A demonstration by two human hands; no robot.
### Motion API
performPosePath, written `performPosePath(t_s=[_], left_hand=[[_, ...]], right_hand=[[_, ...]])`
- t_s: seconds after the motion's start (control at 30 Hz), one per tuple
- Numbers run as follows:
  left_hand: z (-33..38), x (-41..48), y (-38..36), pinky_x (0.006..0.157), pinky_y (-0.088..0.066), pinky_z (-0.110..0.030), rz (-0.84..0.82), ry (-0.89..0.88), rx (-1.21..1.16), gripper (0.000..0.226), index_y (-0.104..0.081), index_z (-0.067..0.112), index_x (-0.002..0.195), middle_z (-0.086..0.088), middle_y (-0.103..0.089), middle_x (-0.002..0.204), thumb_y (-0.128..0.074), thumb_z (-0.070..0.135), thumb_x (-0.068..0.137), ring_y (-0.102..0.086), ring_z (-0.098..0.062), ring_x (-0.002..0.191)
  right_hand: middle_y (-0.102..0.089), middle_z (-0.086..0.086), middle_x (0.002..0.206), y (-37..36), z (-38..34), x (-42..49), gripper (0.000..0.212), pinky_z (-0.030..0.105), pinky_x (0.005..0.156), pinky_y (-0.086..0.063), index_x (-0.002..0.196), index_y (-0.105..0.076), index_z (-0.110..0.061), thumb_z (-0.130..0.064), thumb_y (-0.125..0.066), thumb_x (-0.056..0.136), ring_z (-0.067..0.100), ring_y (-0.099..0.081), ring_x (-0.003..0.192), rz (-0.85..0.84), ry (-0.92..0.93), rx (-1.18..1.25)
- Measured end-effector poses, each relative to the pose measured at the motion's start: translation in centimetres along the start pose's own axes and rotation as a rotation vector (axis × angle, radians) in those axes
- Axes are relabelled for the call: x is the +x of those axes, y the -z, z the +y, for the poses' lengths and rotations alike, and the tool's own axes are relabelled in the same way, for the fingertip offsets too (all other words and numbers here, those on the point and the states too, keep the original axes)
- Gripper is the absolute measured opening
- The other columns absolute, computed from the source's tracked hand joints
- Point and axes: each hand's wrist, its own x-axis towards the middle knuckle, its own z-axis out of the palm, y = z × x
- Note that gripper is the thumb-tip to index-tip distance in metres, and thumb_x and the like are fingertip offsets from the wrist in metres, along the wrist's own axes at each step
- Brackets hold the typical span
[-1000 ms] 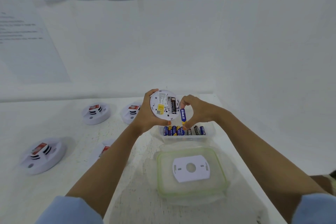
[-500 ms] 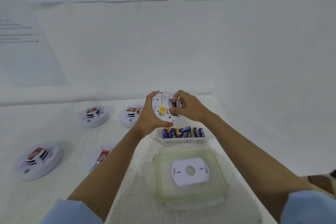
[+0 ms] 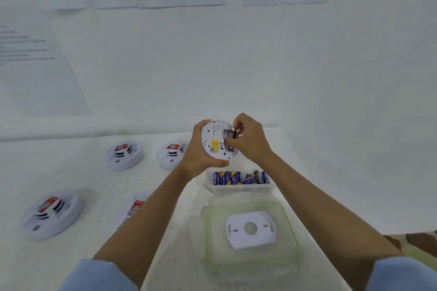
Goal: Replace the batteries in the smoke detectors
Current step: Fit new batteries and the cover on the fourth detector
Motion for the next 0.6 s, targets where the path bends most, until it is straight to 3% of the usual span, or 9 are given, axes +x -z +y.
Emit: performPosePath(t_s=[0.07, 0.17, 0.2, 0.3, 0.4, 0.47, 0.6], left_hand=[[0.1, 0.3, 0.3, 0.078, -0.051, -0.015, 0.001, 0.0, 0.003, 0.101, -0.028, 0.017, 0.13, 0.005, -0.043, 0.122, -0.081, 0.002, 0.045, -0.05, -0.003, 0.109], [-0.1, 0.5, 1.0, 0.08, -0.049, -0.012, 0.02, 0.008, 0.025, 0.101, -0.029, 0.02, 0.128, 0.009, -0.042, 0.121, -0.084, 0.002, 0.046, -0.049, 0.008, 0.107], [-0.2, 0.5, 1.1, 0.08, -0.049, -0.011, 0.031, 0.014, 0.026, 0.101, -0.029, 0.021, 0.127, 0.01, -0.042, 0.121, -0.086, -0.001, 0.047, -0.048, 0.011, 0.106], [-0.4, 0.8, 1.3, 0.08, -0.047, -0.008, 0.064, 0.018, 0.014, 0.096, -0.029, 0.02, 0.127, 0.015, -0.042, 0.118, -0.082, -0.012, 0.054, -0.048, 0.013, 0.105], [-0.4, 1.4, 1.4, 0.081, -0.047, -0.007, 0.099, 0.009, -0.002, 0.094, -0.029, 0.013, 0.132, 0.016, -0.043, 0.117, -0.08, -0.013, 0.057, -0.049, 0.003, 0.108], [-0.4, 1.8, 1.7, 0.084, -0.048, -0.01, 0.113, 0.008, -0.024, 0.096, -0.027, 0.01, 0.135, 0.013, -0.045, 0.119, -0.08, -0.013, 0.058, -0.049, -0.002, 0.111], [-0.3, 2.6, 2.0, 0.083, -0.052, -0.016, 0.138, 0.016, -0.055, 0.1, -0.026, 0.012, 0.135, 0.01, -0.046, 0.12, -0.082, -0.011, 0.055, -0.049, -0.006, 0.112]], right_hand=[[-0.055, 0.003, 0.077, 0.4, -0.4, -0.1, 0.027, 0.027, 0.062, -0.047, 0.082, -0.053, -0.01, -0.001, -0.073, 0.067, 0.016, -0.049, 0.067, 0.101, -0.006, 0.136], [-0.061, 0.003, 0.08, 2.5, -0.5, 0.6, 0.027, 0.006, 0.057, -0.044, 0.091, -0.066, -0.003, -0.001, -0.077, 0.067, 0.012, -0.056, 0.067, 0.169, -0.148, 0.17], [-0.063, 0.004, 0.08, 3.3, -0.4, 0.7, 0.029, 0.004, 0.053, -0.044, 0.093, -0.067, -0.001, -0.002, -0.078, 0.066, 0.012, -0.057, 0.068, 0.071, -0.213, 0.098], [-0.069, 0.012, 0.085, 4.5, 0.1, 0.1, 0.033, 0.007, 0.05, -0.046, 0.098, -0.068, 0.002, -0.002, -0.079, 0.067, 0.011, -0.059, 0.061, -0.438, -0.361, -0.122], [-0.07, 0.014, 0.095, 3.9, 0.8, -0.4, 0.031, 0.011, 0.056, -0.051, 0.104, -0.068, -0.002, -0.009, -0.075, 0.075, 0.011, -0.062, 0.062, -0.661, -0.386, -0.268], [-0.07, 0.013, 0.096, 3.8, 1.1, 0.2, 0.023, 0.015, 0.061, -0.052, 0.102, -0.069, -0.003, -0.009, -0.07, 0.08, 0.011, -0.062, 0.063, -0.617, -0.355, -0.269], [-0.065, 0.009, 0.074, 3.0, 1.0, 2.6, 0.015, 0.014, 0.049, -0.044, 0.093, -0.07, 0.001, -0.008, -0.065, 0.083, 0.01, -0.055, 0.054, -0.419, -0.294, -0.24]])
